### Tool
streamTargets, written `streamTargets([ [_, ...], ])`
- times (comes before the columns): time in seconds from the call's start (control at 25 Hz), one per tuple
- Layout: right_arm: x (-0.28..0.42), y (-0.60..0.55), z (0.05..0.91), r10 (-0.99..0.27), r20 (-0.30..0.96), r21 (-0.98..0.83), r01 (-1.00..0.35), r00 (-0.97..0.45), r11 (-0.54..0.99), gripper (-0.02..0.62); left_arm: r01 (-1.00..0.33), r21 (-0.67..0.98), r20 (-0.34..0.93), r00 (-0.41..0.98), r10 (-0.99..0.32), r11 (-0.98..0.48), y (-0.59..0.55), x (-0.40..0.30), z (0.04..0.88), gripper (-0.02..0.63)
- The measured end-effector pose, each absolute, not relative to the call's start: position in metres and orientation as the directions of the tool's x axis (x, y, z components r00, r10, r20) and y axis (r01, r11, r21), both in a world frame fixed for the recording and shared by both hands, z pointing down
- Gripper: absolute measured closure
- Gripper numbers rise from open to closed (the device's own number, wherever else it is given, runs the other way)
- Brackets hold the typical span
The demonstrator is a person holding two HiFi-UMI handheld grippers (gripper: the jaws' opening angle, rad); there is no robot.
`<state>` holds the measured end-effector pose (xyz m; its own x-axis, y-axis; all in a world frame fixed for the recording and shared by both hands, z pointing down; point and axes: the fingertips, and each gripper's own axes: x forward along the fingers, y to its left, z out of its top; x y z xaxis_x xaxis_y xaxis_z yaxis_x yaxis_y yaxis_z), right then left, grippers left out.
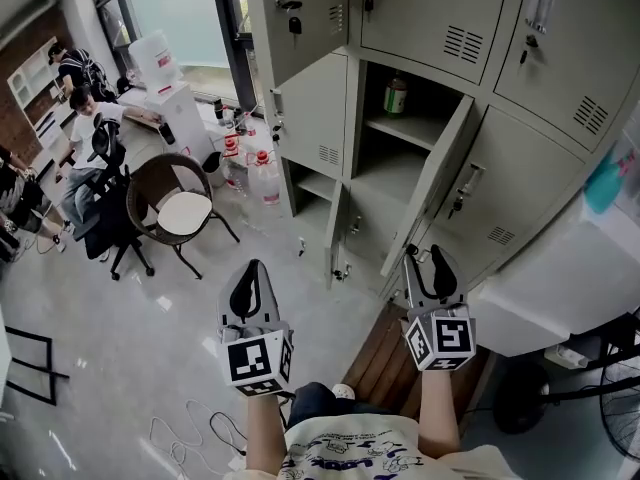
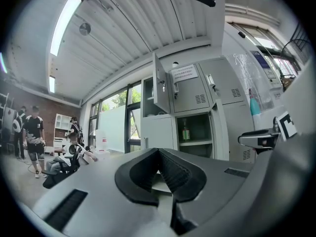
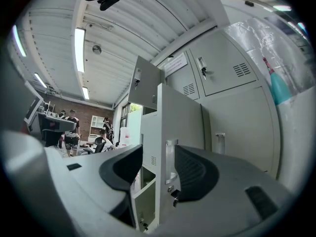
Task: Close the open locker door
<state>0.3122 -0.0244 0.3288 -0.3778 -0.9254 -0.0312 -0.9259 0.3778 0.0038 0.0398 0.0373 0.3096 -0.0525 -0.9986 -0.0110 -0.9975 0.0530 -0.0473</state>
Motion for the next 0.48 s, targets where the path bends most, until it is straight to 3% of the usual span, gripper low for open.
streamTargets([
  [0.48,0.305,-0.069,0.350,-0.908,0.009,-0.006,-0.908,-0.418,0.418,0.396,-0.996,-0.049,0.003,-0.080,-0.997,0.080,0.004,0.030,0.317,0.603],
])
